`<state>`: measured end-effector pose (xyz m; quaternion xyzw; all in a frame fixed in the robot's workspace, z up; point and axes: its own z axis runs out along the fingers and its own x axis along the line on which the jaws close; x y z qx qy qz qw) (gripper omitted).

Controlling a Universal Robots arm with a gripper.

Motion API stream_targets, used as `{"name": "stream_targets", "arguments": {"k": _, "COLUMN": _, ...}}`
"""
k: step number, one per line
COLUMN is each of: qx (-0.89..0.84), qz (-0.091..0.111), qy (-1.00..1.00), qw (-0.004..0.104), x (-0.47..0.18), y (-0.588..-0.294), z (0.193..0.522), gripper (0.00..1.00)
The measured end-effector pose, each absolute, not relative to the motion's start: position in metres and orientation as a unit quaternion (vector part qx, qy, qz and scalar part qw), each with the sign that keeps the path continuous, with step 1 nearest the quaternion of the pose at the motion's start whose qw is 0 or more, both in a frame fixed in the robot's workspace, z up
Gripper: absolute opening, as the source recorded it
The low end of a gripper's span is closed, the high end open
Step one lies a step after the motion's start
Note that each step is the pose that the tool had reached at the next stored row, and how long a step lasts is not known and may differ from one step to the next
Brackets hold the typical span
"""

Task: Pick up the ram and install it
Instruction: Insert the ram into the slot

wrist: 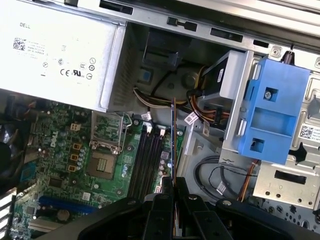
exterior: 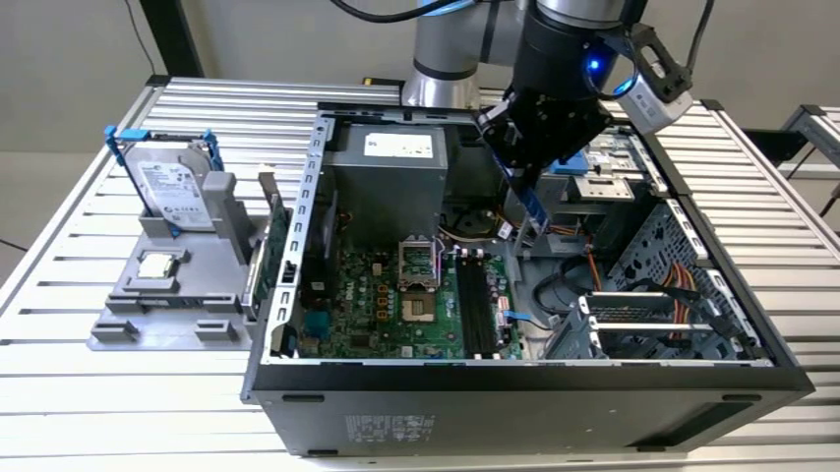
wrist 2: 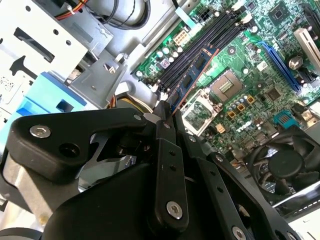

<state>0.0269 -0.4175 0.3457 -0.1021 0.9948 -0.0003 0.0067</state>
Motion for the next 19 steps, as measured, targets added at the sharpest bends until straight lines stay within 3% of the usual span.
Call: {"name": "stream_targets", "arguments": {"k": 19, "qx": -0.085, "qz": -0.001, "qy": 0.996, "qw": 0.007, "x": 0.0326, "y": -0.4201, "z": 0.3375, "gripper": 0.00}}
